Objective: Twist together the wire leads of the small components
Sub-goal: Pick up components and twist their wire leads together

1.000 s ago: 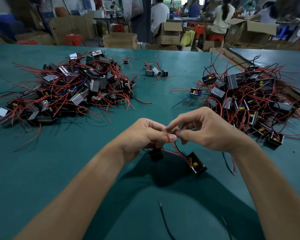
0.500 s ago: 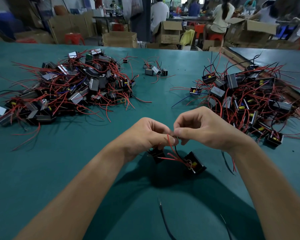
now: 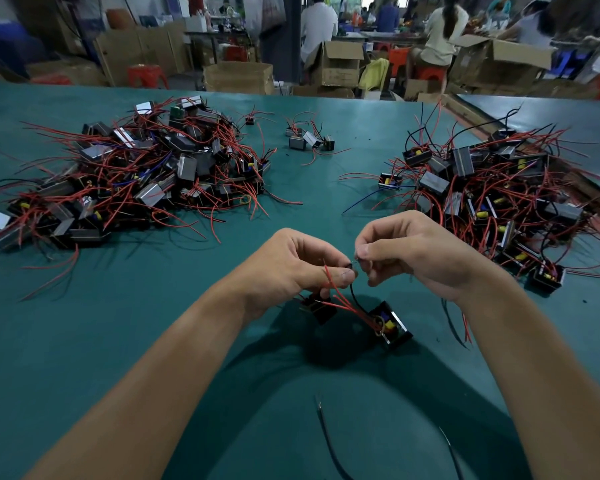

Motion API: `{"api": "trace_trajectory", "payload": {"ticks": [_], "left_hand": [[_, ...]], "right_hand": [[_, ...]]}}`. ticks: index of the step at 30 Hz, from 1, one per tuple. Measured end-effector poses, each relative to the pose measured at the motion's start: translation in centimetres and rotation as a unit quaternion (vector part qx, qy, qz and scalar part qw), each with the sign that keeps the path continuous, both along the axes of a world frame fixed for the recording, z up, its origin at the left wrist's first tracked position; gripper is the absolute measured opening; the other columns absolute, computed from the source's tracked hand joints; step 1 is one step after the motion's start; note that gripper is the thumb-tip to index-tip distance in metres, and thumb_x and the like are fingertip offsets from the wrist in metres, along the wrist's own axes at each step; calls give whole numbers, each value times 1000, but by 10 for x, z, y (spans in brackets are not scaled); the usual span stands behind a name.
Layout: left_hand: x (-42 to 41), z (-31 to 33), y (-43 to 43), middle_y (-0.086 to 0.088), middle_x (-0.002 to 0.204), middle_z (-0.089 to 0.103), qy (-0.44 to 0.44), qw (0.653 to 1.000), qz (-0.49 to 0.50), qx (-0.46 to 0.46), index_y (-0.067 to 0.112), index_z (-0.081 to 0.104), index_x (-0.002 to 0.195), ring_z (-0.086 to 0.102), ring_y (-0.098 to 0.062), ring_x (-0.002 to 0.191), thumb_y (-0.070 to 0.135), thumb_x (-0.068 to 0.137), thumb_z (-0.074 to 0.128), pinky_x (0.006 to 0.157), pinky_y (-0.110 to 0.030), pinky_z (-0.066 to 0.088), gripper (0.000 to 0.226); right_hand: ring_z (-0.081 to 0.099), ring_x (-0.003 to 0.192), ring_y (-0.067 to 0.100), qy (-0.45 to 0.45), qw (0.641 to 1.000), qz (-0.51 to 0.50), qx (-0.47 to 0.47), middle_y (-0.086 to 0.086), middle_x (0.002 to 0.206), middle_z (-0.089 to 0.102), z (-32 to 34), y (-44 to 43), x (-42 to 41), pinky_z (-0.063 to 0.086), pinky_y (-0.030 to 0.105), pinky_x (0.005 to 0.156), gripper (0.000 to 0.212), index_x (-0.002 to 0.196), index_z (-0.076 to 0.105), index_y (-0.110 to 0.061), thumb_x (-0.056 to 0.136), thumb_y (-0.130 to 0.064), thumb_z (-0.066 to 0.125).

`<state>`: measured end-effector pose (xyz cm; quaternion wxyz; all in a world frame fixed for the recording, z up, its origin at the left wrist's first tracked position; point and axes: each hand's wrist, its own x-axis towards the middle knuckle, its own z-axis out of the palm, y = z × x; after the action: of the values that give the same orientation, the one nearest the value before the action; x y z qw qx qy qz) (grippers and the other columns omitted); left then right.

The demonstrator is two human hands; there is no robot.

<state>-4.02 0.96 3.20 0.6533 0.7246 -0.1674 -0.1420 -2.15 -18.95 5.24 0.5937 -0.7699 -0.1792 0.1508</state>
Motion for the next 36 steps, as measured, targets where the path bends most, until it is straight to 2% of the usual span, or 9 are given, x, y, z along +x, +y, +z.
{"api": "trace_trajectory", "payload": {"ticks": [6, 11, 16, 18, 22, 26, 31, 36], "left_hand": [[0, 0, -1, 1, 63, 69, -3, 1000, -1, 6, 13, 74, 72, 53, -9, 53, 3, 80, 74, 56, -15, 47, 13], [-1, 3, -2, 1, 64, 69, -5, 1000, 3, 6, 11, 73, 76, 51, -10, 56, 6, 83, 71, 55, -14, 45, 9], [-3, 3, -2, -8, 67, 64, -18, 999, -11, 33, 7, 73, 75, 49, -23, 67, 6, 82, 74, 64, -27, 42, 7], [-4, 3, -2, -12, 70, 62, -23, 999, -19, 35, 5, 73, 75, 49, -24, 69, 5, 82, 74, 67, -31, 40, 6], [-4, 3, -4, 0, 61, 65, -13, 1000, 2, 14, 8, 73, 73, 49, -16, 58, 6, 79, 74, 58, -22, 41, 7], [-2, 5, -5, 1, 63, 67, 51, 998, 24, -15, 16, 75, 68, 52, -18, 64, 19, 74, 74, 62, -22, 47, 7], [1, 2, -4, -1, 62, 67, 89, 995, 37, -12, 16, 74, 65, 52, -14, 59, 9, 83, 70, 52, -15, 45, 20], [-1, 3, -5, -12, 70, 65, 76, 997, 25, -5, 11, 74, 67, 54, -14, 58, 0, 82, 67, 61, -24, 42, 20]], "right_hand": [[54, 61, 20, -22, 1000, 4, -9, 6, 65, 58, -1, 1, -2, 56, 28, 61, 24, 71, 64, -6, 92, 3, 57], [57, 61, 22, -52, 999, -9, -4, 7, 65, 60, -2, 1, 0, 56, 30, 63, 24, 72, 65, -8, 92, 0, 58], [58, 59, 17, -80, 997, -2, 11, 4, 63, 60, -5, 5, -1, 54, 26, 59, 22, 74, 64, -6, 93, 3, 57], [58, 60, 20, -85, 996, 6, 11, 6, 64, 60, -6, 6, -1, 53, 27, 60, 20, 75, 64, -5, 93, 3, 57], [57, 62, 24, -86, 996, 18, -4, 8, 66, 59, -5, 0, 0, 53, 28, 61, 19, 76, 64, -4, 93, 2, 58], [59, 60, 19, -106, 994, 20, -12, 7, 65, 60, -4, -4, 1, 55, 29, 63, 16, 77, 65, -3, 91, 2, 60], [61, 60, 18, -146, 989, 27, -17, 5, 66, 66, -6, -4, 1, 54, 24, 61, 8, 78, 70, -2, 86, -3, 69], [62, 59, 10, -149, 988, 41, -4, 3, 66, 71, -5, -2, -1, 54, 20, 60, 8, 77, 73, -8, 74, -16, 73]]}}
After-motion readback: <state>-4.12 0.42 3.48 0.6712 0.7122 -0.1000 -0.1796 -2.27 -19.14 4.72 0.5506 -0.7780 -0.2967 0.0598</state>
